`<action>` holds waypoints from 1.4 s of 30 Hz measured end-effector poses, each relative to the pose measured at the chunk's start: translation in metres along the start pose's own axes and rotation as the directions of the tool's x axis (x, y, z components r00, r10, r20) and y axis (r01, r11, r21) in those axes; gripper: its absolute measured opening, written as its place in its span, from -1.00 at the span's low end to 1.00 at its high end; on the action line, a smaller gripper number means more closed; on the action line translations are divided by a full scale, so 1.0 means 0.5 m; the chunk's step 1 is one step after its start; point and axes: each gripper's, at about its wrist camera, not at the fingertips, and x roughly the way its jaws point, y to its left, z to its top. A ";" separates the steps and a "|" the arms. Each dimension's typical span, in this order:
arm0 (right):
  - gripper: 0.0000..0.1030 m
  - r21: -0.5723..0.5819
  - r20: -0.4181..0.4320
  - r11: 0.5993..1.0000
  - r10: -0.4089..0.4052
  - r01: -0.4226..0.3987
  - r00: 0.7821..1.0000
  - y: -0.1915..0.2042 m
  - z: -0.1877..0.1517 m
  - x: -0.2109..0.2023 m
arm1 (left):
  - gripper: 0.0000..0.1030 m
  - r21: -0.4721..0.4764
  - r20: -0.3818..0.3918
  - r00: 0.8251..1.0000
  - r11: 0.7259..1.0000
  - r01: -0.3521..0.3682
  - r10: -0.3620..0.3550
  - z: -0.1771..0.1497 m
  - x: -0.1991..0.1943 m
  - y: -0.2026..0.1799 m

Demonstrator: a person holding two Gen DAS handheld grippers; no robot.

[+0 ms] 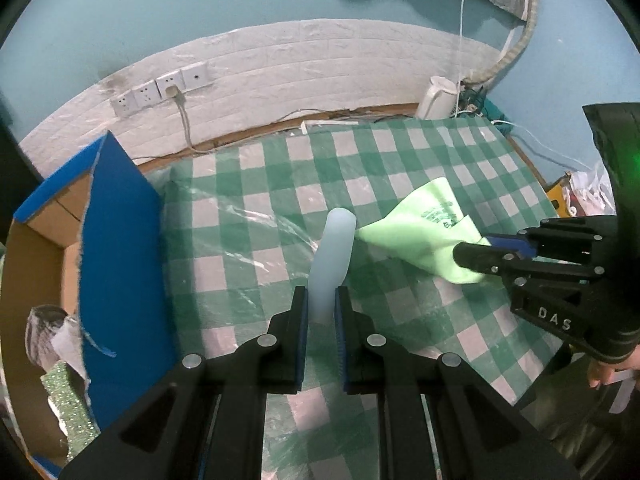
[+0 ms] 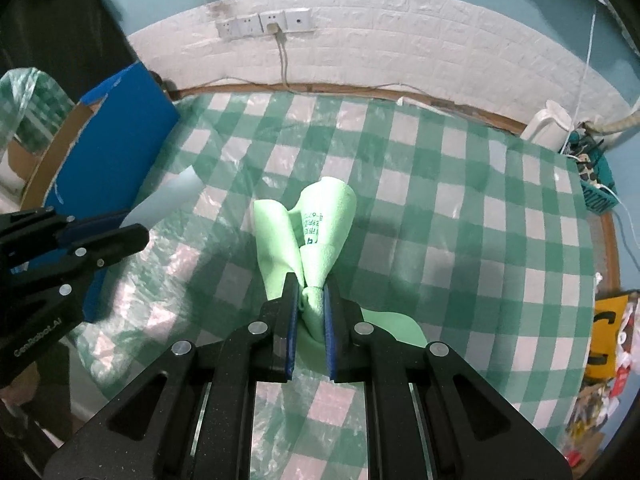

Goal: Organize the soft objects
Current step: 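Lift cloth with right tool while left tool carries white tube over the box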

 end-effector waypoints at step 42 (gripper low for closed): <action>-0.81 -0.161 0.160 0.981 0.138 -0.112 0.977 0.235 0.119 -0.133 | -0.76 -0.196 0.145 0.980 0.975 -0.105 0.135 -0.041 -0.197 0.166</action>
